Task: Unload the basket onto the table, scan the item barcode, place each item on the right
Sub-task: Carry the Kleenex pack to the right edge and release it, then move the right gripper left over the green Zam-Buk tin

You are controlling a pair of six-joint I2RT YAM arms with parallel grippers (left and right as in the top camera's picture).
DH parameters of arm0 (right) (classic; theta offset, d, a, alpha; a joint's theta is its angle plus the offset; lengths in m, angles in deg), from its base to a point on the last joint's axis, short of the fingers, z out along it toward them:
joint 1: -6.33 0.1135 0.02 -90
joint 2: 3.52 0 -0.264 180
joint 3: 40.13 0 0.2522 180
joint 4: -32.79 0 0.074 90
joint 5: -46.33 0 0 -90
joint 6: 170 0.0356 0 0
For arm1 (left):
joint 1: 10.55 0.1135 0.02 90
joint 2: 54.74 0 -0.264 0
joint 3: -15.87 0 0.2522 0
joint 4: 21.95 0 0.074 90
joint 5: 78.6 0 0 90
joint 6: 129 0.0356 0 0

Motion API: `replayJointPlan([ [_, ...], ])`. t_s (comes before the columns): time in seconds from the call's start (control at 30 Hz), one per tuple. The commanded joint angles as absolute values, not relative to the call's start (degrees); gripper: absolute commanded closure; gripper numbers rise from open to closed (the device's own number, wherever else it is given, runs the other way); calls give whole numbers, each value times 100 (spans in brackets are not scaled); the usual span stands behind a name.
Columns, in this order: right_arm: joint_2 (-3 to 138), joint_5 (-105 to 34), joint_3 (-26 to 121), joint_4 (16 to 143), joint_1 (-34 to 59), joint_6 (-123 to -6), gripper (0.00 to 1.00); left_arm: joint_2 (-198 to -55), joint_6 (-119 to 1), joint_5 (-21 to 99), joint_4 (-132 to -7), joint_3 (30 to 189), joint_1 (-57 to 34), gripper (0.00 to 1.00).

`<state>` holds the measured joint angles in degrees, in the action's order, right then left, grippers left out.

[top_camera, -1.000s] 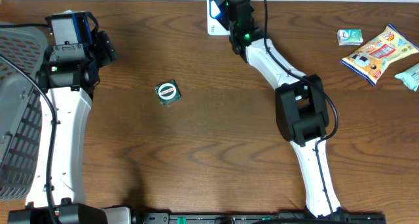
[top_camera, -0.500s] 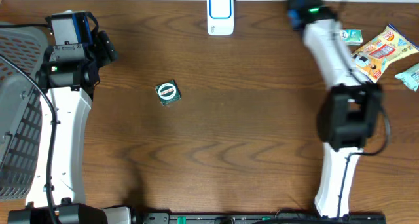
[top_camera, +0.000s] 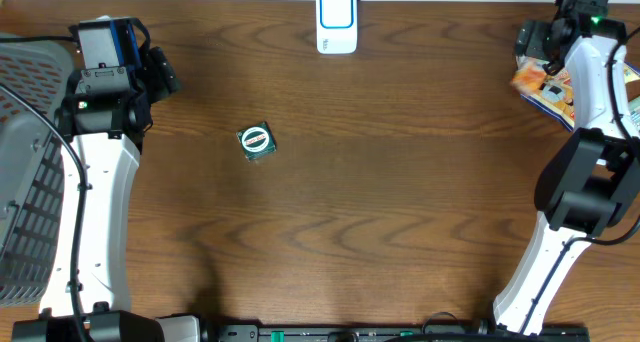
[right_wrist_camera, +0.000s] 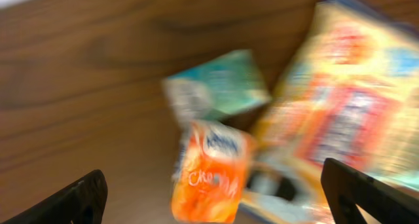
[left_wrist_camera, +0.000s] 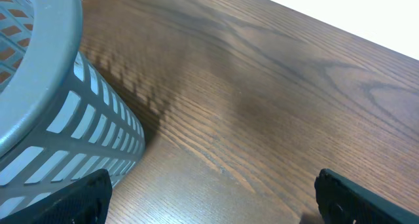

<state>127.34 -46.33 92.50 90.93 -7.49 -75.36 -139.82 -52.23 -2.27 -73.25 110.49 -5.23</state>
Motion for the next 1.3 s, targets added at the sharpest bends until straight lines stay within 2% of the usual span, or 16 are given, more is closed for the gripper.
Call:
replayJointPlan([
  [0.0,12713,-1980,9265,9060,-642,-7380,1,-14019,-5149,-282,-7345,11097,-499,2],
  [0.17,12713,-286,9265,9056,-321,-7383,1,-14019,-5151,-282,-7343,11097,-499,2],
  [0.33,12713,-139,9265,9014,370,-7385,1,-14019,-5149,-282,-7343,11097,-499,2],
  [0.43,12723,-360,9265,8924,951,-7393,1,-14019,-5149,-282,-7345,11097,-499,2],
  [0.8,12881,-2607,9265,8929,3382,-7734,1,-14019,-5151,-282,-7343,11097,-499,2],
  [0.97,13005,-3341,9265,8940,4085,-7732,1,-14019,-5149,-282,-7345,11097,-499,2],
  [1.27,13443,-3370,9265,9239,4931,-7914,1,-14019,-5149,-282,-7345,11097,-499,2],
])
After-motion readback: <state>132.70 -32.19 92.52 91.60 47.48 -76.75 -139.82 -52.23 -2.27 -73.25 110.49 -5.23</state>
